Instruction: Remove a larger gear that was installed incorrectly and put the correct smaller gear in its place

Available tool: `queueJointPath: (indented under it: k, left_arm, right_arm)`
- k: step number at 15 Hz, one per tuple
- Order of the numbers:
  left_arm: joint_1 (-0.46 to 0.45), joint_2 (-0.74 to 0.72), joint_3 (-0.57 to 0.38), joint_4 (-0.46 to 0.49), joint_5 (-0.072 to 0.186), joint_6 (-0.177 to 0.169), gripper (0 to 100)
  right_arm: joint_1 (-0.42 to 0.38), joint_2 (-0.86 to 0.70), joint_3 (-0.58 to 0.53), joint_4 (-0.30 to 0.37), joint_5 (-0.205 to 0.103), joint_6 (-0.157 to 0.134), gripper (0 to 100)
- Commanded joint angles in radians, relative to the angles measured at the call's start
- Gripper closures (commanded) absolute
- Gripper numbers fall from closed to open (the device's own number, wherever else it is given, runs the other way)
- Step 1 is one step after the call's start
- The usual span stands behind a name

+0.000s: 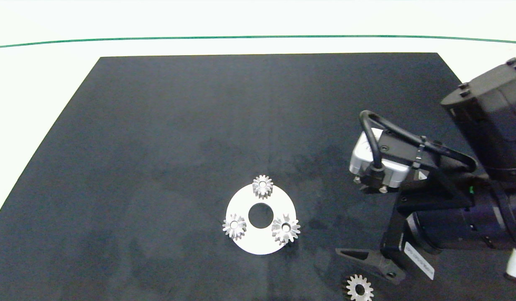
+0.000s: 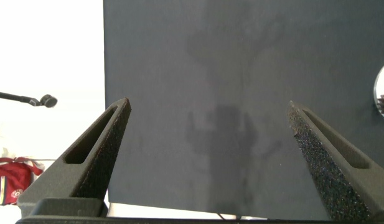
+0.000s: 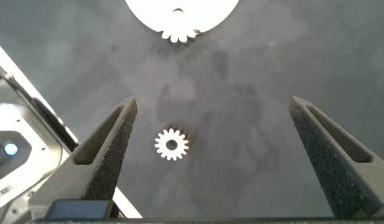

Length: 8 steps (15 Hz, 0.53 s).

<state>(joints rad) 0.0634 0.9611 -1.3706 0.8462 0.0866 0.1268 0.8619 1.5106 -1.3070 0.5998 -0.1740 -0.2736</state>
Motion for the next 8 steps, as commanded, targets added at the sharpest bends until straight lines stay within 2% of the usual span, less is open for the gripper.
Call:
queueJointPath:
  k: [1, 2, 8]
  left_arm:
    - [0.001, -0.027, 0.001, 0.008, 0.001, 0.001, 0]
    - [-0.001, -0.028, 0.001, 0.008, 0.001, 0.001, 0]
    - [-0.001, -0.038, 0.001, 0.007, 0.001, 0.002, 0]
  right_arm:
    - [0.043, 0.118, -0.061, 0.026, -0.055, -0.022, 0]
    - [0.045, 0.151, -0.075, 0.023, -0.074, -0.029, 0]
    - [0.058, 0.293, -0.161, 0.005, -0.076, -0.026, 0]
